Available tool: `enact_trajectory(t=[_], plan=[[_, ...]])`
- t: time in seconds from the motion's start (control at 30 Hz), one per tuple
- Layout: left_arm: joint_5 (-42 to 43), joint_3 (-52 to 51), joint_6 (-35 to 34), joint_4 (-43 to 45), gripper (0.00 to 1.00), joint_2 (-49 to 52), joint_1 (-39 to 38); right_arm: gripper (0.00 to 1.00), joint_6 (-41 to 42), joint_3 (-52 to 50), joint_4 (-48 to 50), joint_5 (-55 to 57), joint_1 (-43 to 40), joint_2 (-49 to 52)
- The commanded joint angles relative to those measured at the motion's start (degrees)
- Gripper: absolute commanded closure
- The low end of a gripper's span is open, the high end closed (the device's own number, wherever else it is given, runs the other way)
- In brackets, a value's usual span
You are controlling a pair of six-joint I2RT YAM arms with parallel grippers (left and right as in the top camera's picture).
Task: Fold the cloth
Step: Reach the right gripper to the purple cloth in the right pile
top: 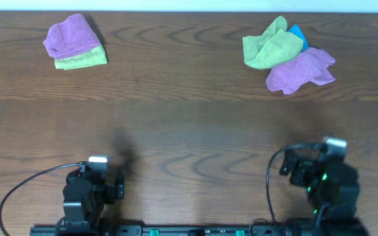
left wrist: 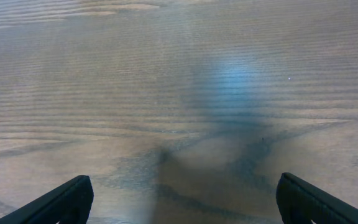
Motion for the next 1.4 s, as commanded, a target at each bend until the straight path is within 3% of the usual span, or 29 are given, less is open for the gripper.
enact_trajectory(t=[0.0, 0.2, 0.6, 0.9, 1.37], plan=[[-0.2, -1.44, 0.98, -1.77, 0.05, -0.35, -0.33, 0.01, 3.63, 9.18, -1.79, 0.7, -0.33, 10.27], [-0.2, -1.44, 0.98, -1.77, 0.05, -0.35, -0.33, 0.01, 6.84, 29.59, -5.7, 0.52, -1.51, 34.62], [-0.2, -1.44, 0.98, -1.77, 0.05, -0.35, -0.33, 0.01, 6.32, 54.71, -6.34, -7.26, -11.13, 65.29], [-0.2, -1.44, 0.98, -1.77, 0.05, -0.35, -0.33, 0.01, 2.89, 59.1, 0.24, -13.62, -11.56, 76.06], [-0.2, -1.44, 0.98, -1.77, 0.04, -0.35, -0.31, 0.01, 12.09, 59.08, 17.64, -14.69, -9.38, 91.58]])
